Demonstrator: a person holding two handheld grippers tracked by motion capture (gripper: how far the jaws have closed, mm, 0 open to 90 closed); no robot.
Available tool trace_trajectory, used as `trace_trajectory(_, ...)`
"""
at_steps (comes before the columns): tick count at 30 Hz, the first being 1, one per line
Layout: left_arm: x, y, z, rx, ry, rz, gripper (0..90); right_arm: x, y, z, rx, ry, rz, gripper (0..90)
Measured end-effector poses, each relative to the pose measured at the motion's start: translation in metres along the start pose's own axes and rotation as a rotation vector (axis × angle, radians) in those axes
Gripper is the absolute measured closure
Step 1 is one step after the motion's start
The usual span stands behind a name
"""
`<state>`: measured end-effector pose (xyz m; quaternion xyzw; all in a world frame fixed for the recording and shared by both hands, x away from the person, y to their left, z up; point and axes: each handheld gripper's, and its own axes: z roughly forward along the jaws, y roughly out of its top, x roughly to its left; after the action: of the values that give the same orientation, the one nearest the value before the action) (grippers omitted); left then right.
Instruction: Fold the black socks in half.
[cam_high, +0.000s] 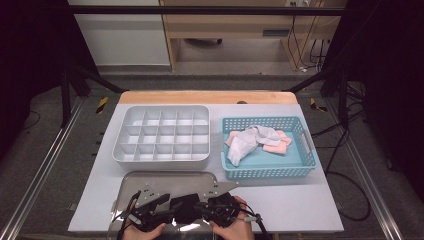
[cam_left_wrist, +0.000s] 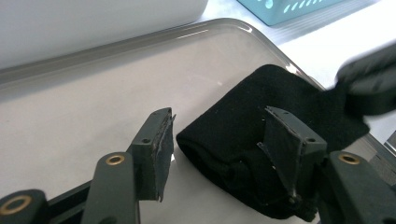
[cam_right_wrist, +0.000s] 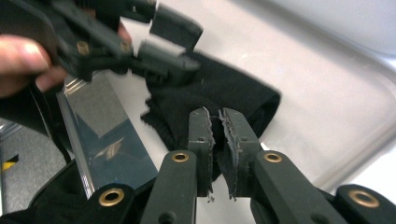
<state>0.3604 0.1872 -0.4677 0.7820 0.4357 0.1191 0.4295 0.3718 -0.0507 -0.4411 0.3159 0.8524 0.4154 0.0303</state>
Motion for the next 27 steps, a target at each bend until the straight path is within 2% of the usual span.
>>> trace_trajectory(4,-0.002,0.000,0.001,0.002,0.004,0.004,40.7,0.002,0.016,-0.012,-0.075,-0.005,-0.008,82.9)
trace_trajectory(6,-0.003,-0.001,0.001,0.000,0.009,0.005,40.1,0.003,0.021,-0.011,-0.093,-0.004,-0.017,84.4)
trace_trajectory(8,-0.004,-0.001,0.001,-0.002,0.014,0.008,39.7,0.003,0.020,-0.005,-0.066,-0.002,-0.018,85.4)
trace_trajectory(9,-0.004,-0.001,0.001,-0.003,0.014,0.007,39.3,0.004,0.017,-0.001,-0.036,-0.004,-0.016,86.2)
trace_trajectory(10,-0.003,-0.002,0.001,-0.004,0.012,0.005,38.6,0.003,0.010,0.003,-0.005,-0.004,-0.027,87.2)
trace_trajectory(11,-0.003,-0.002,0.001,-0.004,0.009,0.003,37.8,0.002,0.005,0.004,0.004,-0.004,-0.021,87.6)
trace_trajectory(14,-0.001,-0.002,0.002,0.000,-0.010,-0.011,35.2,0.000,-0.007,0.005,0.002,0.005,0.007,88.8)
trace_trajectory(18,-0.002,-0.003,0.002,0.007,-0.016,0.003,31.9,-0.003,-0.015,0.006,-0.007,0.011,0.019,89.8)
trace_trajectory(21,0.000,-0.005,0.003,0.018,-0.046,-0.013,31.2,-0.003,-0.019,0.006,-0.012,0.015,0.026,89.9)
trace_trajectory(27,0.000,-0.007,0.004,0.032,-0.100,0.010,31.4,-0.003,-0.020,0.006,-0.014,0.005,0.027,89.9)
